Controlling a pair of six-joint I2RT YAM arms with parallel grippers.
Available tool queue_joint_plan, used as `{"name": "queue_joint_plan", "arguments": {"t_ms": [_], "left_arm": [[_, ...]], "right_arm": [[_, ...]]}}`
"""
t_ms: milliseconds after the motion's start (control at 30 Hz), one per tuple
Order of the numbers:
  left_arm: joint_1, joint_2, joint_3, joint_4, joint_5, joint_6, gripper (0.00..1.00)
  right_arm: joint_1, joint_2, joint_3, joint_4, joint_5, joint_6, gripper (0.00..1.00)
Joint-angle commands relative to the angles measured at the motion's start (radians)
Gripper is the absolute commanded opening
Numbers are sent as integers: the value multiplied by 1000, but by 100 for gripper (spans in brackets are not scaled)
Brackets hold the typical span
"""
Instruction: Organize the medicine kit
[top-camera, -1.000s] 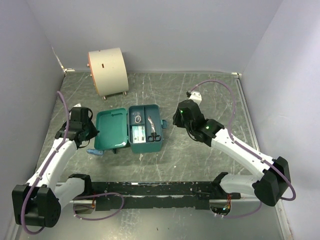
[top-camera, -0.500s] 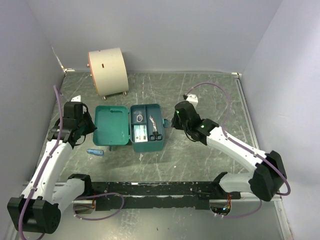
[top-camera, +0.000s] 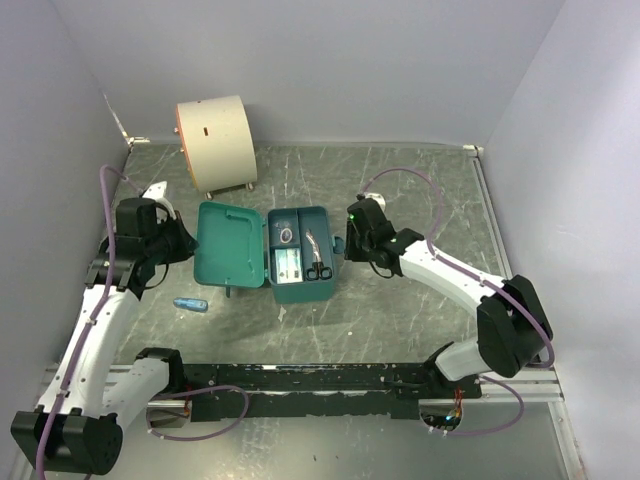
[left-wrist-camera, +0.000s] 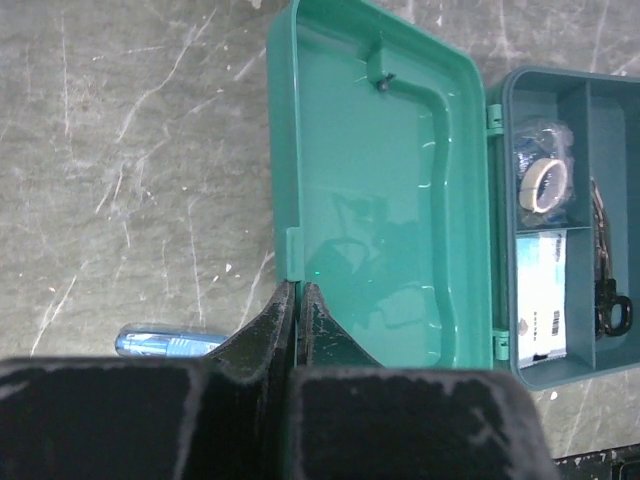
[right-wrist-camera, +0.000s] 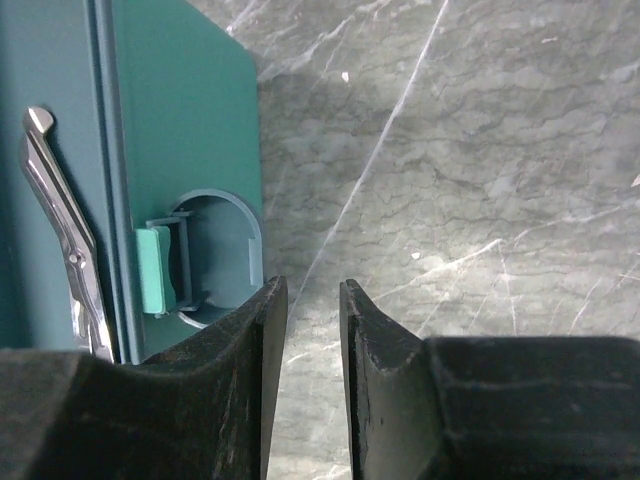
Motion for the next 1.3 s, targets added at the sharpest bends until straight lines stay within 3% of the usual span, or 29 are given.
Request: {"name": "queue_joint_plan", "arguments": {"t_ms": [0,500,967,1267], "left_arm": [[2,-8,61,5,134,23,7],[2,11,84,17,362,39,8],[2,28,31,82,622,32,41],[1,35,2,155,728,-25,47]], "right_arm": [[4,14,-4,7,-119,0,29],[6,-83,-143,94,-249,65,36],[7,-86,-165,136,-259,85,36],[7,-82,-169,141,-257,91,36]]}}
